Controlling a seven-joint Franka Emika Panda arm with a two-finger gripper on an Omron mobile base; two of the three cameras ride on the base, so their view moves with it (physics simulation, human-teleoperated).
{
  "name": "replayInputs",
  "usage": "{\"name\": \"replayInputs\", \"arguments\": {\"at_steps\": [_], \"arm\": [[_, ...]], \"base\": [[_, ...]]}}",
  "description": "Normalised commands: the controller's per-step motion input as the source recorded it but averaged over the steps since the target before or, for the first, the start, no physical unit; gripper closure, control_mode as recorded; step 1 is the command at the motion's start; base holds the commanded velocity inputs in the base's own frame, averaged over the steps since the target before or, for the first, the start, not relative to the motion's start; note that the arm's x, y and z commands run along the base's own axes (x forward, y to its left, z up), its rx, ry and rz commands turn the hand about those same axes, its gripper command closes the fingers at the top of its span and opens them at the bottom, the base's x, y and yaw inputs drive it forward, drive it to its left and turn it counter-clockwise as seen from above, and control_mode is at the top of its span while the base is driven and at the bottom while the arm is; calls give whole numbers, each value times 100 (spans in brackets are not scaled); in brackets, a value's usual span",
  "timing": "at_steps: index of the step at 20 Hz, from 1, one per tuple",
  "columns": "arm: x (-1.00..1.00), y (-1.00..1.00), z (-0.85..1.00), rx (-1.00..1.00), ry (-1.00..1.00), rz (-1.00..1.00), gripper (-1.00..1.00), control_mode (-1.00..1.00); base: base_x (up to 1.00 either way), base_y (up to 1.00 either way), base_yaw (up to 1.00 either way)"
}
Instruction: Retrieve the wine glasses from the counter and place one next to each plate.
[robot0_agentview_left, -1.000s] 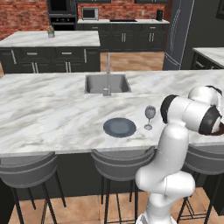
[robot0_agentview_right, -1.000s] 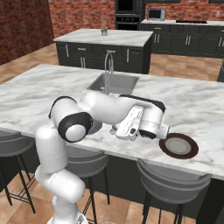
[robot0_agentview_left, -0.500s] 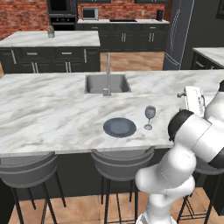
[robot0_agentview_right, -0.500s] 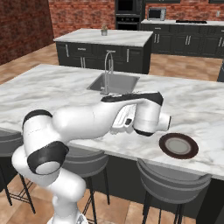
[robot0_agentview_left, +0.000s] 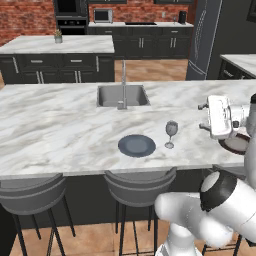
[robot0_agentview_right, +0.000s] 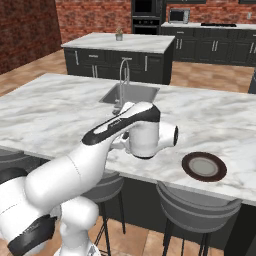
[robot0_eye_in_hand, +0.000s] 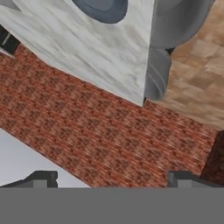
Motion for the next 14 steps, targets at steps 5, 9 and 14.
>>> {"name": "replayInputs", "arguments": {"at_steps": [5,9,14], "arm": [[-44,33,0,0,-7,0,-100,-100],[-25,16,0,0,-4,0,-100,100],[0,0,0,0,0,0,-100,100]], "base": [[0,0,0],[-75,41,0],[-83,92,0]]}}
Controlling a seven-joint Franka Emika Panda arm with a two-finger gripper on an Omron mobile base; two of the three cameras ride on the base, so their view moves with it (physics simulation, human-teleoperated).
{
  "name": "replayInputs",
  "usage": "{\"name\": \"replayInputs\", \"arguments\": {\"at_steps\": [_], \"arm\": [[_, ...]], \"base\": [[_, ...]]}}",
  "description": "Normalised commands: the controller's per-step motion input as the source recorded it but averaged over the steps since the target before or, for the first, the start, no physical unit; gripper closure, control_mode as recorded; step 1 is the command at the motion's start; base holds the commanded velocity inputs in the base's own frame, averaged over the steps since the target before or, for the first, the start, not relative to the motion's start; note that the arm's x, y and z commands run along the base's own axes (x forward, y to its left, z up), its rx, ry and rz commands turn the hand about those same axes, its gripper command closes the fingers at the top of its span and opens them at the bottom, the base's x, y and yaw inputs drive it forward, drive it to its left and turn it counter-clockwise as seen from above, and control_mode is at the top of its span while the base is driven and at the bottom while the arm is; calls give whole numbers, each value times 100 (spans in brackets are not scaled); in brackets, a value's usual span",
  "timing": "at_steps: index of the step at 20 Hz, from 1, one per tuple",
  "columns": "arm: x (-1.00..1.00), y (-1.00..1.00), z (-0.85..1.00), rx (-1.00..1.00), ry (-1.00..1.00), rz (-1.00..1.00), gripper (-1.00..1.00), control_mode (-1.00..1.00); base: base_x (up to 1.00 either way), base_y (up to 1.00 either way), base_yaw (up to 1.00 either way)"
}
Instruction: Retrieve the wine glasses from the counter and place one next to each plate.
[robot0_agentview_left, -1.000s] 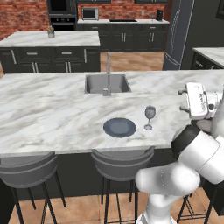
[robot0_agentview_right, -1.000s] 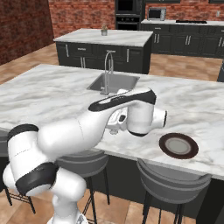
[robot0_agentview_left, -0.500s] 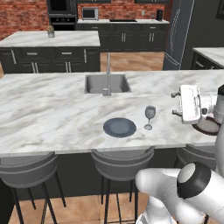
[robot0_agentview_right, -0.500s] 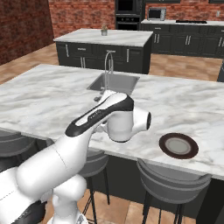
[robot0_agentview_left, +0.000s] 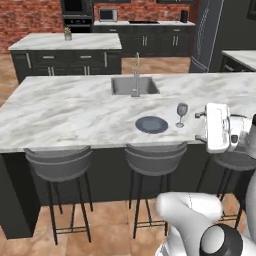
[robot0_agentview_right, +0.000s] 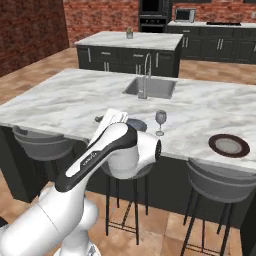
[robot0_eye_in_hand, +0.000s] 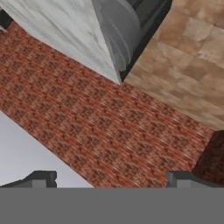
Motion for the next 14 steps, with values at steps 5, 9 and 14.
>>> {"name": "replayInputs", "arguments": {"at_steps": [5,9,14], "arm": [[0,0,0,0,0,0,-100,100],[0,0,0,0,0,0,-100,100],[0,0,0,0,0,0,-100,100]], "base": [[-22,100,0],[3,100,-1],[25,100,-6]]}}
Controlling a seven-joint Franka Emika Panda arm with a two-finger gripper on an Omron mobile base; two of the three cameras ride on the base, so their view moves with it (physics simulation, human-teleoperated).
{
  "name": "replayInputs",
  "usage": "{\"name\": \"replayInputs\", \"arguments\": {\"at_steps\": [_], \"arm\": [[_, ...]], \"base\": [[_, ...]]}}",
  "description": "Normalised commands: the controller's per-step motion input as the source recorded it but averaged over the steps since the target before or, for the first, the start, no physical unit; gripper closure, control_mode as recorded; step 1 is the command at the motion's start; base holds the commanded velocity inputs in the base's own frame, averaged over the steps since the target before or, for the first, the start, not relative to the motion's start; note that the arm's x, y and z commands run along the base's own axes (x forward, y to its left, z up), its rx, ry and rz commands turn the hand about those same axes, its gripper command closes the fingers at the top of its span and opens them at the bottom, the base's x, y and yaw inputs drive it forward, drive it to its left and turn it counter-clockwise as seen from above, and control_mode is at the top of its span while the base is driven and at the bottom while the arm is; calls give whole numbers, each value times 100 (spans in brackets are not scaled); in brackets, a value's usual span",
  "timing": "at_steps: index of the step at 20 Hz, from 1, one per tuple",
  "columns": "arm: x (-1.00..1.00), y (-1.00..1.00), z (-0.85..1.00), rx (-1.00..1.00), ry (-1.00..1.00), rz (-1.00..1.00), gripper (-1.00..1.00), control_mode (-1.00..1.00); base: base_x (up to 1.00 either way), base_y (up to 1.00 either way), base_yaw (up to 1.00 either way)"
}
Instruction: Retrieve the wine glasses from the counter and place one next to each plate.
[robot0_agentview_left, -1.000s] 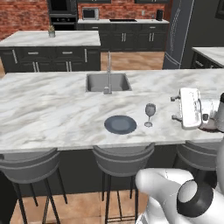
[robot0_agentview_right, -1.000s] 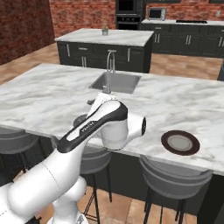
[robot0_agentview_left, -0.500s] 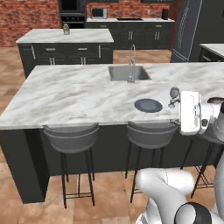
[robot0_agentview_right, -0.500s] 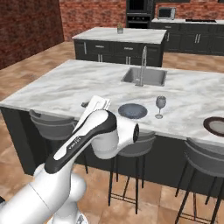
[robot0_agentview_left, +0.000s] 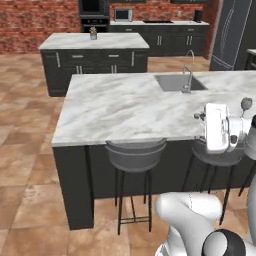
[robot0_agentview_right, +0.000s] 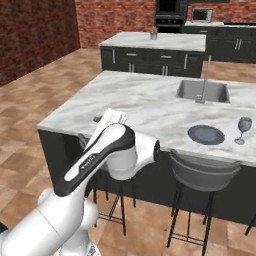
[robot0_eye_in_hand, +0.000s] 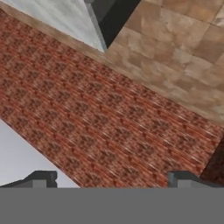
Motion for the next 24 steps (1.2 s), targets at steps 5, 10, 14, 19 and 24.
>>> {"name": "replayInputs", "arguments": {"at_steps": [5,10,14,19,24], "arm": [[0,0,0,0,0,0,-100,100],[0,0,0,0,0,0,-100,100],[0,0,0,0,0,0,-100,100],[0,0,0,0,0,0,-100,100],[0,0,0,0,0,0,-100,100]], "base": [[32,100,-9],[39,100,-9],[55,100,-10],[80,100,-13],[96,100,-14]]}}
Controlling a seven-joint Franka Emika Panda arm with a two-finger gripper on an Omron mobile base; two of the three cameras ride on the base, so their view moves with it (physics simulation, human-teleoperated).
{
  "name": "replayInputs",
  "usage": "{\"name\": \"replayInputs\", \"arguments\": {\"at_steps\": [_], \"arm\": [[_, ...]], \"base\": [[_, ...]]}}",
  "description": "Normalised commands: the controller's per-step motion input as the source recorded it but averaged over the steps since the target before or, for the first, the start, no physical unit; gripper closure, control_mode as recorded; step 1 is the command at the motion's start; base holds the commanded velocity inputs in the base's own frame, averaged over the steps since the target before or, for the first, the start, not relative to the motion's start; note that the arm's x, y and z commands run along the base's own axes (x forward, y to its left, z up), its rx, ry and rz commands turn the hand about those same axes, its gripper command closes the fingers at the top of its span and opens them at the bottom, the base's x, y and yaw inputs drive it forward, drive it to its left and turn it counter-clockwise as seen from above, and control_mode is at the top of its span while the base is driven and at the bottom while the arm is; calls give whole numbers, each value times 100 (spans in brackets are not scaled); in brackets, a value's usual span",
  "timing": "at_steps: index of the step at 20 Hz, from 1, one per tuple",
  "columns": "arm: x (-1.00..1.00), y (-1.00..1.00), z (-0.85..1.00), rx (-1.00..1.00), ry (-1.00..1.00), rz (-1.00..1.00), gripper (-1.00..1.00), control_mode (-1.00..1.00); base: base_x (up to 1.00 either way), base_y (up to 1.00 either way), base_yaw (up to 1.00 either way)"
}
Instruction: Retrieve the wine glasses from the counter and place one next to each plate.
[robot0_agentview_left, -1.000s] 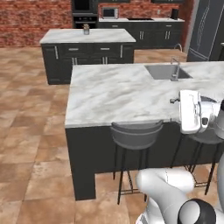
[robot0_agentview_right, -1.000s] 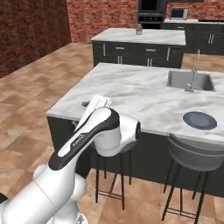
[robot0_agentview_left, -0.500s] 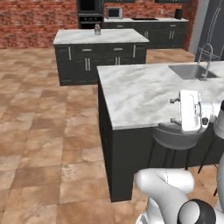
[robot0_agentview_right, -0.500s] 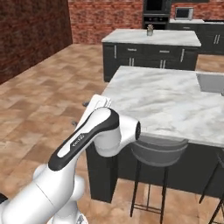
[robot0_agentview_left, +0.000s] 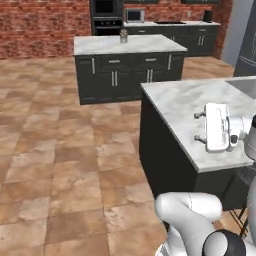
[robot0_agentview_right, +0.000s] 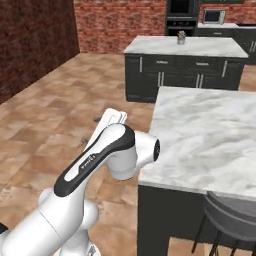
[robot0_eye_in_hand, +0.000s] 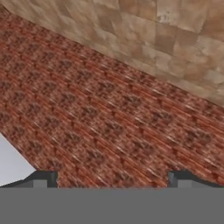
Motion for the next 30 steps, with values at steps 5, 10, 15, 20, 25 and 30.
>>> {"name": "replayInputs", "arguments": {"at_steps": [5,10,15,20,25,30], "arm": [[0,0,0,0,0,0,-100,100],[0,0,0,0,0,0,-100,100],[0,0,0,0,0,0,-100,100],[0,0,0,0,0,0,-100,100],[0,0,0,0,0,0,-100,100],[0,0,0,0,0,0,-100,100]], "base": [[100,100,-19],[100,97,-27],[100,64,-29],[100,10,-22],[100,54,-41],[100,94,-44]]}}
